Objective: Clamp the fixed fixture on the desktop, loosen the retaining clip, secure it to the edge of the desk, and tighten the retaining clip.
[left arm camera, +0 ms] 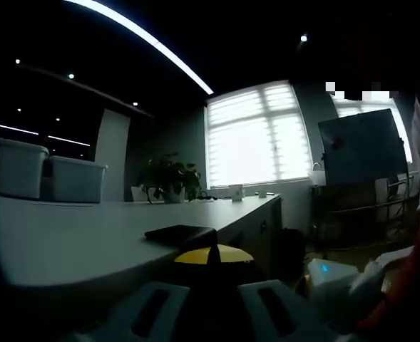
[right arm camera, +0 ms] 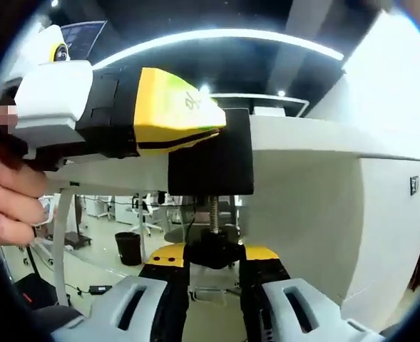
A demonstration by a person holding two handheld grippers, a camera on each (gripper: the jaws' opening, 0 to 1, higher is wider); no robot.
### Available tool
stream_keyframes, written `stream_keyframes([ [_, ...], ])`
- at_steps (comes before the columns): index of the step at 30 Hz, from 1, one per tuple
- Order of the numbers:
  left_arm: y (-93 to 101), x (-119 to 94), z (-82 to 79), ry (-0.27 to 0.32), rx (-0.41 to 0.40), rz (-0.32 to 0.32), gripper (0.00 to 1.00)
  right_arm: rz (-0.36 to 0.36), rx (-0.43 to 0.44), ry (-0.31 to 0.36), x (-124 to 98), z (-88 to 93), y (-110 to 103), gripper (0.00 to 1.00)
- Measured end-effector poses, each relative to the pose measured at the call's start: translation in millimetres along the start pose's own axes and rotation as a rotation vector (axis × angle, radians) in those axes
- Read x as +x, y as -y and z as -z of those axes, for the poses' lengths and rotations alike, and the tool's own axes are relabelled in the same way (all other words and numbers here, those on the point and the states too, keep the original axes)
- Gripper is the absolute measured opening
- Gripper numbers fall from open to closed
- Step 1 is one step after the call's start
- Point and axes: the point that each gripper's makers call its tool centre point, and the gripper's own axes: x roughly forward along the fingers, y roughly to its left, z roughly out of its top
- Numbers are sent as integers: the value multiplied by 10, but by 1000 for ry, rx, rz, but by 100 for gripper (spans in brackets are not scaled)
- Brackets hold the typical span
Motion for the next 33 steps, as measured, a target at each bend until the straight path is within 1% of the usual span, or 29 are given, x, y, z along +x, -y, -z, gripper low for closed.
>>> stream_keyframes([
  [3,0,-1,-1,5,-7,2,1,-45,-10,7,13,8,-14,25],
  [4,-2,-2,-1,8,-11,3,1,-74,-33,12,23,5,-30,25],
  [5,-1,-2,-1,9,-16,4,1,-101,-73,22,51,0,-31,25],
  [6,0,-1,0,10,-18,5,1,-131,-86,35,67,-7,-26,25],
  [7,6,3,4,8,-16,8,1,-178,-69,41,90,2,-48,25],
  [8,9,5,19,-2,-9,9,1,-207,-62,42,94,3,-53,25],
  [9,15,6,34,-12,0,10,1,-259,-72,50,100,2,-56,25],
  [10,14,7,37,-14,4,11,1,-308,-62,51,96,9,-79,25],
  [13,8,-1,38,-15,-1,14,1,-444,-23,37,74,34,-129,25],
  [16,6,1,36,-14,-3,15,1,-537,-12,27,83,41,-148,25],
  [17,6,1,36,-14,-3,15,1,-553,-12,23,89,39,-141,25],
  [19,6,2,35,-14,-3,17,1,-613,27,9,95,48,-171,25],
  [21,6,5,35,-15,-2,19,1,-639,68,9,102,49,-192,25],
  [23,7,6,34,-15,0,20,1,-633,70,9,108,56,-183,25],
  [24,7,8,35,-15,0,21,1,-614,67,10,109,58,-169,25],
  [26,7,12,36,-16,-5,24,1,-537,61,12,93,69,-92,26],
  [28,7,13,37,-18,-5,24,1,-419,50,-10,51,121,19,33],
  [29,8,14,38,-19,-4,23,1,-344,89,-23,15,149,74,36],
  [30,11,16,38,-19,-3,23,1,-270,73,-70,-75,229,93,36],
  [31,13,20,38,-20,-1,23,1,-240,35,-77,-126,241,93,36],
  [32,17,26,37,-21,-1,23,1,-183,28,-75,-192,243,109,36],
  [33,23,33,35,-25,2,23,1,-129,81,-64,-249,232,108,36],
])
